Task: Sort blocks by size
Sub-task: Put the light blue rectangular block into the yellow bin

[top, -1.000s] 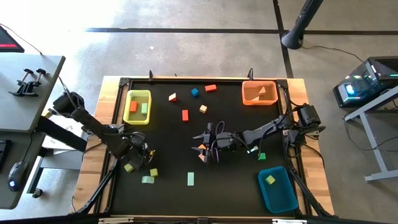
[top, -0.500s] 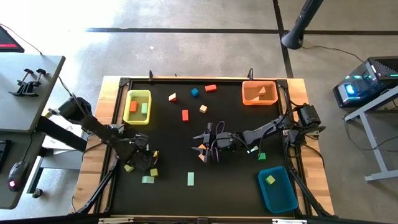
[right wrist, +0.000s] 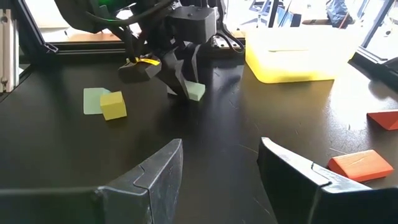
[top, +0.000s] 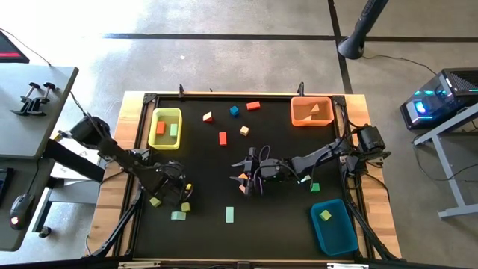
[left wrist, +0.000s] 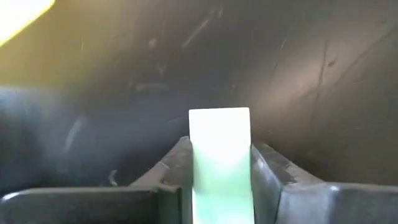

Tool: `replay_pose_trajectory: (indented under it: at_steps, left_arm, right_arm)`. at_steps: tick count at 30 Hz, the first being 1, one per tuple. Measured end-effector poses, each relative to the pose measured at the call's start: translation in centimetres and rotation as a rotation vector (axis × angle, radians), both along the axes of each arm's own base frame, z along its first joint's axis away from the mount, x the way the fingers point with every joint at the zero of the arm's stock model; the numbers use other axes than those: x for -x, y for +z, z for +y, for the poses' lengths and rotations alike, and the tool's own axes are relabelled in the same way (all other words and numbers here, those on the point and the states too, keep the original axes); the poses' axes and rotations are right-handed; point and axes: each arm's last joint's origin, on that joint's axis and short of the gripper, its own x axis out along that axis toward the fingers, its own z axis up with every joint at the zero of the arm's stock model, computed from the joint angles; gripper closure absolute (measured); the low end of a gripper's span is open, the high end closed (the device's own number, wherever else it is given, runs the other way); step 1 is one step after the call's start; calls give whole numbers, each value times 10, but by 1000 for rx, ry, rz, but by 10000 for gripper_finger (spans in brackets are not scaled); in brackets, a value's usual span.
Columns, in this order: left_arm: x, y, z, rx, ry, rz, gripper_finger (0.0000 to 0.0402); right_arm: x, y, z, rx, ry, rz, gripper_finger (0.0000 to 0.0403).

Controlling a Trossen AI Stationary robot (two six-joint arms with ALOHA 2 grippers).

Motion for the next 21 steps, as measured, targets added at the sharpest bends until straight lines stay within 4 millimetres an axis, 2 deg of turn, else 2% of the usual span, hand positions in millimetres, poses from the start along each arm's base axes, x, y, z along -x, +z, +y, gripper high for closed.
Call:
replay_pose_trajectory:
  at_steps: [3, 6, 12, 16, 21]
  left_arm:
    - [-3, 11, 9, -56, -32, -46, 319]
    - [-6, 32, 25, -144, -44, -73, 319]
    - [4, 74, 82, -256, 49, 7, 319]
    - [16, 87, 120, -245, 142, 53, 318]
    - [29, 90, 156, -211, 257, 125, 282]
  right_arm:
    - [0, 0, 0, 0, 0, -3, 201]
    - [0, 1, 0, 6, 1, -8, 201]
    - [-1, 2, 0, 38, 8, -23, 201]
    - [-1, 3, -3, 46, 5, -24, 201]
    - [-2, 3, -5, 47, -3, -22, 201]
